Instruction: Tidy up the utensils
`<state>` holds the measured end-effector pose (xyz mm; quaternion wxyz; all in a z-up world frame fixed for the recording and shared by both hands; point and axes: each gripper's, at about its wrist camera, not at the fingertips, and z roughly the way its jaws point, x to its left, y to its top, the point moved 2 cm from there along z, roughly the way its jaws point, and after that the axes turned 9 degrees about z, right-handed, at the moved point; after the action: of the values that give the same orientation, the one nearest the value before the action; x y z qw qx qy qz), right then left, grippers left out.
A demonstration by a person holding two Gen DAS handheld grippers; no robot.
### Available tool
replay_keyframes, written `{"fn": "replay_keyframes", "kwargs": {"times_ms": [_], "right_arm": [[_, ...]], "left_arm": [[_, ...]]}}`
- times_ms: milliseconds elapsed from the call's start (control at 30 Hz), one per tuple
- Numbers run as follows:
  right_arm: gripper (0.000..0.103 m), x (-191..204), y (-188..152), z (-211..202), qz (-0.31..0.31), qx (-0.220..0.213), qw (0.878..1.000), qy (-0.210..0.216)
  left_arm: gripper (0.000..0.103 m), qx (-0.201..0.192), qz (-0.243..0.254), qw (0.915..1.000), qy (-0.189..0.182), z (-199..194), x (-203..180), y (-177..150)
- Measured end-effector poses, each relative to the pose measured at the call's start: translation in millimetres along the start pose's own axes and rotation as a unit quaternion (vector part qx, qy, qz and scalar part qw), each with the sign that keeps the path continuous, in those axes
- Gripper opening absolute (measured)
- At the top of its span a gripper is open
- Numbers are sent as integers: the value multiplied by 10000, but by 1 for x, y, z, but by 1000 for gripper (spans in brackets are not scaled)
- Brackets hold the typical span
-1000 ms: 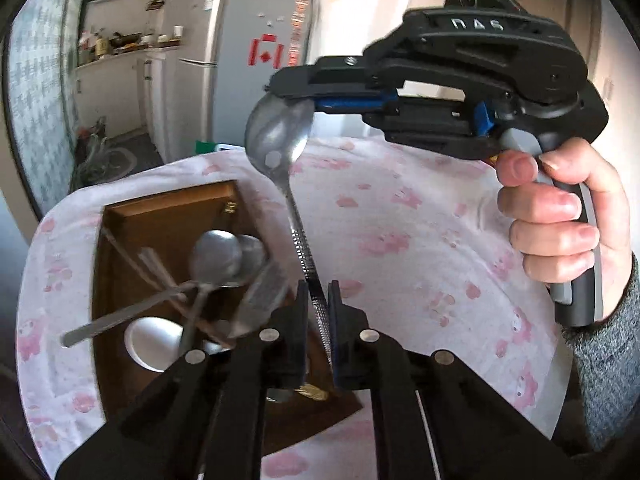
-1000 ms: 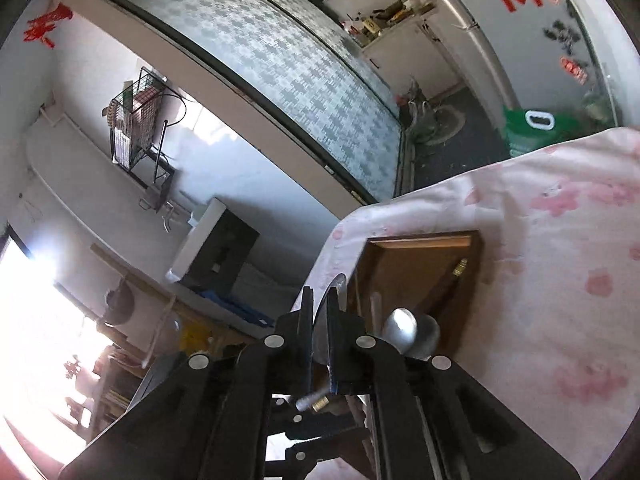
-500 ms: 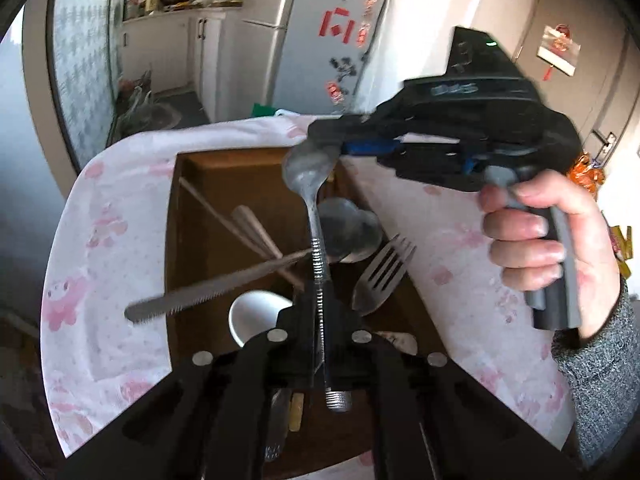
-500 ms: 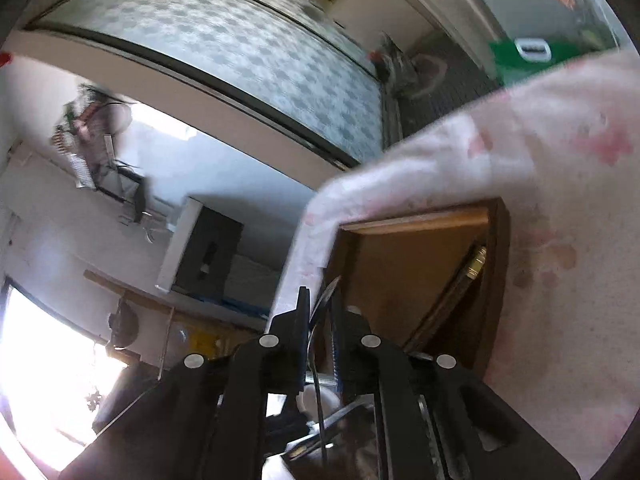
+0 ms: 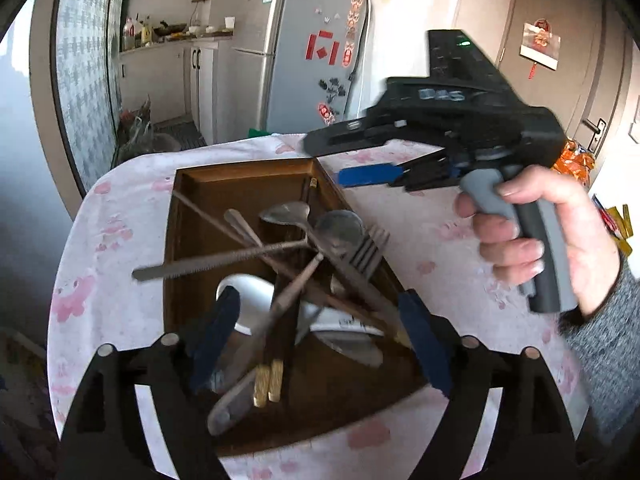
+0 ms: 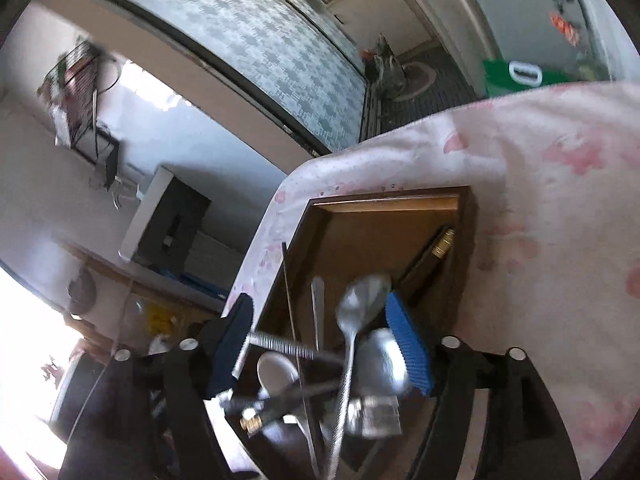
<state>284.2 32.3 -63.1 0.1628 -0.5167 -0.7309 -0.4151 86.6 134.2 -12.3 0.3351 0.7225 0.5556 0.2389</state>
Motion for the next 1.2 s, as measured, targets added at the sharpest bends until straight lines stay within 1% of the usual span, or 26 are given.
{"fn": "replay_keyframes", "kwargs": {"times_ms": [33, 67, 100, 133, 200, 233, 267, 300, 367, 467, 533, 633, 733, 767, 833, 933, 1067, 1200], "right_arm": [[77, 0, -3, -6, -84, -53, 9999, -20], [83, 4, -13, -19, -268, -181, 9994, -77], [85, 7, -22, -28, -417, -286, 9987, -110], [88, 10, -32, -35, -573, -357, 9975, -198], [89, 17, -56, -49, -1034, -533, 9922, -454], [91, 22, -73, -59, -1369, -690, 9863, -601], [94, 25, -82, -64, -1537, -794, 9826, -674], [95, 28, -99, -74, -1809, -1012, 9750, -804], [100, 31, -126, -88, -2226, -1410, 9582, -1118], [100, 28, -158, -102, -2607, -1754, 9397, -1348], [100, 24, -173, -107, -2764, -1985, 9290, -1453], [100, 18, -194, -113, -2975, -2274, 9147, -1517], [100, 10, -205, -122, -3020, -2544, 9074, -1439], [100, 10, -206, -127, -2972, -2672, 9062, -1384], [100, 9, -208, -133, -2921, -2834, 9027, -1392], [100, 10, -209, -133, -2924, -2792, 9037, -1411], [100, 14, -214, -133, -3084, -2749, 9017, -1276], [100, 15, -214, -133, -3107, -2747, 9013, -1249]], "left_arm": [[93, -83, -8, 10000, 37, -4, -1, -2], [94, -232, -20, 9997, 91, -11, -4, -6], [96, -358, -38, 9993, 113, -18, -6, -9], [96, -433, -55, 9989, 145, -23, -8, -13], [98, -565, -71, 9980, 280, -29, -11, -19], [99, -687, -46, 9969, 391, -36, -16, -25], [100, -789, -24, 9956, 502, -41, -18, -30], [100, -910, 11, 9937, 657, -47, -23, -34], [100, -1114, 88, 9909, 748, -54, -28, -40], [100, -1345, 180, 9876, 788, -61, -38, -49], [100, -1490, 228, 9848, 861, -65, -42, -52], [100, -1792, 267, 9776, 1072, -75, -45, -55], [100, -2029, 311, 9703, 1276, -85, -49, -58], [100, -2057, 356, 9694, 1295, -87, -52, -58], [100, -2007, 426, 9706, 1259, -87, -55, -59], [100, -2013, 478, 9718, 1128, -86, -56, -58], [100, -2026, 551, 9725, 1006, -87, -58, -60], [100, -2031, 534, 9724, 1020, -86, -57, -60]]}}
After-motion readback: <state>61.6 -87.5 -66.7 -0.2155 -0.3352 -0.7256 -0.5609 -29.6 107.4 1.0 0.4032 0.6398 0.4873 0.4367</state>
